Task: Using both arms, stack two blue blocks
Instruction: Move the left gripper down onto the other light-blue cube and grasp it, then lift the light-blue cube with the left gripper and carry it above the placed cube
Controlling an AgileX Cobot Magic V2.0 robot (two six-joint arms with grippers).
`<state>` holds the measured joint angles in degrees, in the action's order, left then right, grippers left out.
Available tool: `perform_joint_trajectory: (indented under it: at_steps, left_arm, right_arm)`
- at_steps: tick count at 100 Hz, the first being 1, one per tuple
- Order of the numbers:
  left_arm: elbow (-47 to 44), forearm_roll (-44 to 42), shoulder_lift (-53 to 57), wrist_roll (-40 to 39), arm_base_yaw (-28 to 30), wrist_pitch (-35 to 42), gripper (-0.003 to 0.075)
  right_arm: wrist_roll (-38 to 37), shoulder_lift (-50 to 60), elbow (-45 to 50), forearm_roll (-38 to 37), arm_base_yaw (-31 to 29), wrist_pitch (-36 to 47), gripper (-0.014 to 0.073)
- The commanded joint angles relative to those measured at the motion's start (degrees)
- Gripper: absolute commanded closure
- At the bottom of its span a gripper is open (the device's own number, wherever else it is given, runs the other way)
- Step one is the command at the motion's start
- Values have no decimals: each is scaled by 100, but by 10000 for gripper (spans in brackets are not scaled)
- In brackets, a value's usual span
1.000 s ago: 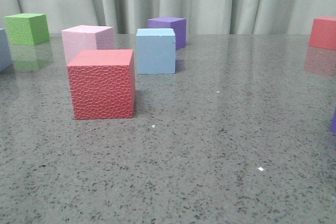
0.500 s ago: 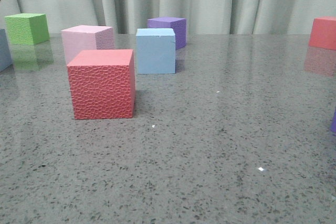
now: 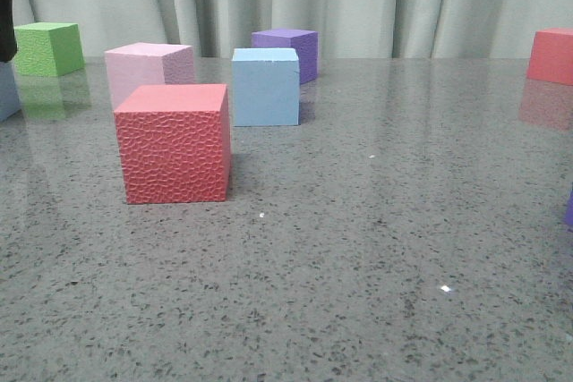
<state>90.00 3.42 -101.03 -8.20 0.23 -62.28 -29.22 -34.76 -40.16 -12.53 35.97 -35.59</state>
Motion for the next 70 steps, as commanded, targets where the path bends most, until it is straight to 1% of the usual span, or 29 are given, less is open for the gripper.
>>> perform_joint_trajectory:
  at_steps: [1, 20, 27, 44, 58, 70]
  left_arm:
    - [195, 71, 206, -45, 10, 19, 101]
    - [195, 71, 184, -45, 10, -32, 110]
    - [195, 71, 184, -45, 10, -32, 148]
    - [195, 71, 184, -45, 10, -32, 281]
    - [195, 71, 184, -45, 10, 24, 343]
    - [195, 71, 184, -45, 10, 35, 379]
  right_arm:
    - [7, 5, -145, -143, -3, 430, 54]
    - [7, 5, -145, -143, -3, 430, 54]
    - [7, 5, -145, -143, -3, 430, 54]
    - [7, 5, -145, -143, -3, 430, 54]
    - [7, 5, -145, -143, -3, 430, 54]
    - [7, 5, -145, -149, -3, 430, 54]
